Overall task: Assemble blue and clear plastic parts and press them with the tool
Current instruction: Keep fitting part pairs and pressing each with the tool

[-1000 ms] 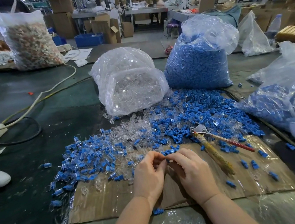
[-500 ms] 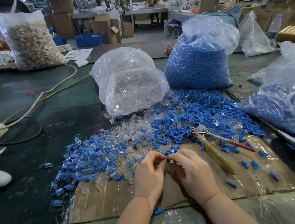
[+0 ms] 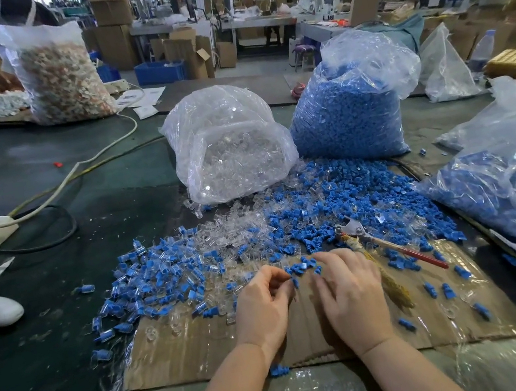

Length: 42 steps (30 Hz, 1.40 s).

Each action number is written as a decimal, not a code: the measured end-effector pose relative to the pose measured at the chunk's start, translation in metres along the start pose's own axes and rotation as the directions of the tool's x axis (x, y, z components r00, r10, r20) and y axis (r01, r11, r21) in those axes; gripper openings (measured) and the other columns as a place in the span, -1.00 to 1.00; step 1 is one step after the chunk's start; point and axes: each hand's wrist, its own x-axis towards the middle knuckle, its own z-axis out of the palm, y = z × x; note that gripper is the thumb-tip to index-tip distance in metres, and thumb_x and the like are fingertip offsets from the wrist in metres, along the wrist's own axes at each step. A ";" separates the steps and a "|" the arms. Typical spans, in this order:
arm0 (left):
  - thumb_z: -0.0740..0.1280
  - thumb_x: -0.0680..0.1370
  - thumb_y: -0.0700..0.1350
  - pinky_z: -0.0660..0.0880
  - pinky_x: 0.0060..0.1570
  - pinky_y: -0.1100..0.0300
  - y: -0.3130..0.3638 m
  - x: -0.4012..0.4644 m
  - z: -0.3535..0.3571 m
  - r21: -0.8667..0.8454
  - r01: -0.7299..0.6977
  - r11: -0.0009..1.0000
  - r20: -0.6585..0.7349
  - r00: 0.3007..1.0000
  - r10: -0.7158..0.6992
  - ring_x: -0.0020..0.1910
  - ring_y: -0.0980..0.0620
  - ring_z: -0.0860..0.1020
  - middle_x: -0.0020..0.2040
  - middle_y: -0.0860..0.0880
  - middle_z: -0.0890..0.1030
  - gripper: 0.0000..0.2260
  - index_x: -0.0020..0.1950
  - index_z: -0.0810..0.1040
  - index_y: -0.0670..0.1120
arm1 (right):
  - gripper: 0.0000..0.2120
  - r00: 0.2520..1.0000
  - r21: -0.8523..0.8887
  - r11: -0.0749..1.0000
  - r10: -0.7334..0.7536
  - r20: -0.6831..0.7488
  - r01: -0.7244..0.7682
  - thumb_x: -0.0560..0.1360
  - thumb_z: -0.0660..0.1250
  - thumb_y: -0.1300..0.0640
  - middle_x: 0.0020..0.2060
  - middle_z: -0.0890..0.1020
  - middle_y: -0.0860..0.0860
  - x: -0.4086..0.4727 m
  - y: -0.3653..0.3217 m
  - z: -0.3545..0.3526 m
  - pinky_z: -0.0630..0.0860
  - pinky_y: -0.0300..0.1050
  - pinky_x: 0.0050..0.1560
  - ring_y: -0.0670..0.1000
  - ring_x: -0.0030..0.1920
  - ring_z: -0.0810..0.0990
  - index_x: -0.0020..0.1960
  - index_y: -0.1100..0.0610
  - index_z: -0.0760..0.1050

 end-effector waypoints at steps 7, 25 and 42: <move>0.30 0.53 -0.22 0.39 -0.20 0.55 0.001 0.001 0.000 0.028 0.015 1.000 0.004 1.000 -0.015 -0.20 0.26 0.49 -0.20 0.13 0.54 -0.78 -0.19 0.44 0.10 | -0.29 0.755 -0.572 0.723 0.605 0.254 -0.388 0.52 -0.07 -0.32 0.46 0.20 0.16 0.021 0.039 -0.022 -0.02 0.21 0.43 0.17 0.46 0.13 0.52 0.08 -0.02; 0.29 0.53 -0.25 0.47 -0.37 0.38 0.010 0.014 -0.006 -0.257 0.258 0.932 -0.003 0.964 -0.267 -0.29 0.09 0.54 -0.19 -0.08 0.59 -0.93 -0.08 0.51 -0.09 | -0.66 0.773 -0.418 0.874 0.438 0.459 -0.248 0.60 0.02 -0.14 0.06 0.44 0.10 0.041 0.015 -0.043 0.39 -0.05 0.01 0.09 0.08 0.41 0.07 0.13 0.34; 0.27 0.55 -0.23 0.39 -0.51 0.23 0.028 0.032 -0.020 -0.424 0.371 0.826 -0.030 0.906 -0.422 -0.45 0.09 0.48 -0.28 -0.09 0.54 -0.94 -0.02 0.53 -0.16 | -0.87 0.335 0.157 0.585 0.208 0.919 -0.796 0.48 0.25 0.23 -0.31 0.46 0.03 0.046 -0.017 -0.062 0.51 -0.06 -0.20 -0.01 -0.29 0.47 0.01 0.23 0.45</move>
